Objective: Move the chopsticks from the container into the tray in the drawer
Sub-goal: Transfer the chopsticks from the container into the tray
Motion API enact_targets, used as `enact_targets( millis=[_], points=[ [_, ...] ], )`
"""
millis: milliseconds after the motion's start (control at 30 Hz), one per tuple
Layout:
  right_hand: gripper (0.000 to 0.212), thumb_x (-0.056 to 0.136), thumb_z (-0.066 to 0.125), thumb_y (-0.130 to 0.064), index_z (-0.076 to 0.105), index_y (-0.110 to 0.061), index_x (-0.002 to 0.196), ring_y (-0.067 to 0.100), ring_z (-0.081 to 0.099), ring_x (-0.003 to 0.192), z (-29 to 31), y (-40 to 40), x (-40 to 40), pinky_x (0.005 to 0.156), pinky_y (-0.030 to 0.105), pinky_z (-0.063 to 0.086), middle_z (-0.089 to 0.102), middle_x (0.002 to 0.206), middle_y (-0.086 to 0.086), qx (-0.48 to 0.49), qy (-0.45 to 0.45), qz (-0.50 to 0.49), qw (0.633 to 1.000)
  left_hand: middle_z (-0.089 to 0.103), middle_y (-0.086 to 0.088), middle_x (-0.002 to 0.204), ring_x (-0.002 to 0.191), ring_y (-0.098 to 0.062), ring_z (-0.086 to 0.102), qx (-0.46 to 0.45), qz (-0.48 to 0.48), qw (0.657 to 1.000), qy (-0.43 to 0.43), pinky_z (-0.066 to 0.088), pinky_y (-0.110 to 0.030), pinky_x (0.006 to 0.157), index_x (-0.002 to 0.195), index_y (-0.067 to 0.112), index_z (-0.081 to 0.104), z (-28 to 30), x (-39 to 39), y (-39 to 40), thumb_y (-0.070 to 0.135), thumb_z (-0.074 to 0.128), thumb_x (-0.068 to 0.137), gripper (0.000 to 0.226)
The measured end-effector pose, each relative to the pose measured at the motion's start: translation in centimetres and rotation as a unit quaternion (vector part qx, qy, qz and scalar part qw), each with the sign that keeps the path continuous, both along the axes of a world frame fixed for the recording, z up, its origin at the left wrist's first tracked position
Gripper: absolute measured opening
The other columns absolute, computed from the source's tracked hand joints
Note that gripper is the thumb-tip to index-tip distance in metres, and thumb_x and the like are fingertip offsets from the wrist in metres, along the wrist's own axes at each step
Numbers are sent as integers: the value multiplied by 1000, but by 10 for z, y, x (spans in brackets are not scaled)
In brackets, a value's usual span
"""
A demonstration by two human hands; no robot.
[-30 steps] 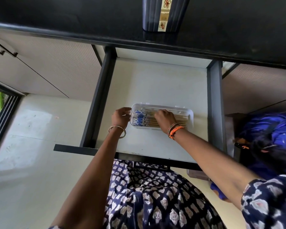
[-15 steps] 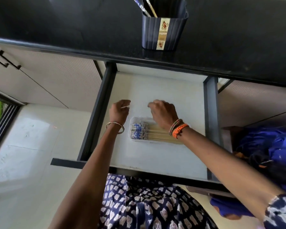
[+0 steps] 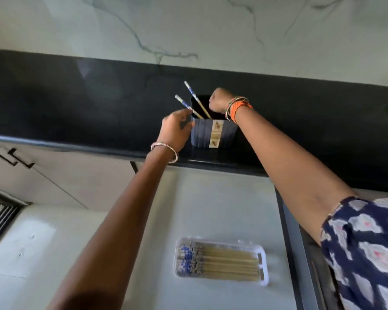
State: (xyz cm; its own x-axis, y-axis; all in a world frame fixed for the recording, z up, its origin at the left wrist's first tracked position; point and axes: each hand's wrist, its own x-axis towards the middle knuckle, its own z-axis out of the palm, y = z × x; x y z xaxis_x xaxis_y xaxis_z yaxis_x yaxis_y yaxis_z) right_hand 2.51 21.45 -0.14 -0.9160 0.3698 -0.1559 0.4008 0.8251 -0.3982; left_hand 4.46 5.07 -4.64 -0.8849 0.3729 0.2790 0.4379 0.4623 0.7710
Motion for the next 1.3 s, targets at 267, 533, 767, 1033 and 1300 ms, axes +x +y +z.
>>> enact_targets(
  millis=[267,533,767,1033,1300],
  points=[
    [27,83,68,-24,68,-15,109,16,56,85,-7,9,-27,78,33,50,62,92,1,-79,-146,146,975,60,-11,127,119,-21,54,-2,-8,999,-33,41,-24,96,127,10,52,-8,-19,9,7,62,85,43],
    [11,87,65,-15,70,-9,95,11,58,64,-17,5,-26,62,25,46,64,75,0,-120,-37,108,986,61,-12,125,120,-22,55,10,-7,999,-48,43,-28,100,125,9,54,-3,-13,12,3,59,85,40],
    [14,88,59,-8,69,0,94,25,71,79,48,-8,6,69,30,60,74,95,16,-103,152,56,981,59,-11,129,123,-23,53,10,5,999,-38,46,-36,103,124,11,56,1,11,-9,-10,46,86,45],
    [13,86,56,-15,67,-13,91,29,67,85,68,-58,133,72,40,56,71,93,8,-2,239,105,965,63,-10,118,113,-23,59,142,36,977,-153,55,-39,89,115,7,61,-20,69,-29,-13,44,85,39],
    [15,87,48,-6,60,-11,95,36,63,97,-123,-100,256,77,37,48,67,105,13,34,-76,168,982,70,-18,105,102,-29,65,55,204,943,-258,50,-43,97,103,2,69,-127,142,-109,-17,38,73,47]
  ],
)
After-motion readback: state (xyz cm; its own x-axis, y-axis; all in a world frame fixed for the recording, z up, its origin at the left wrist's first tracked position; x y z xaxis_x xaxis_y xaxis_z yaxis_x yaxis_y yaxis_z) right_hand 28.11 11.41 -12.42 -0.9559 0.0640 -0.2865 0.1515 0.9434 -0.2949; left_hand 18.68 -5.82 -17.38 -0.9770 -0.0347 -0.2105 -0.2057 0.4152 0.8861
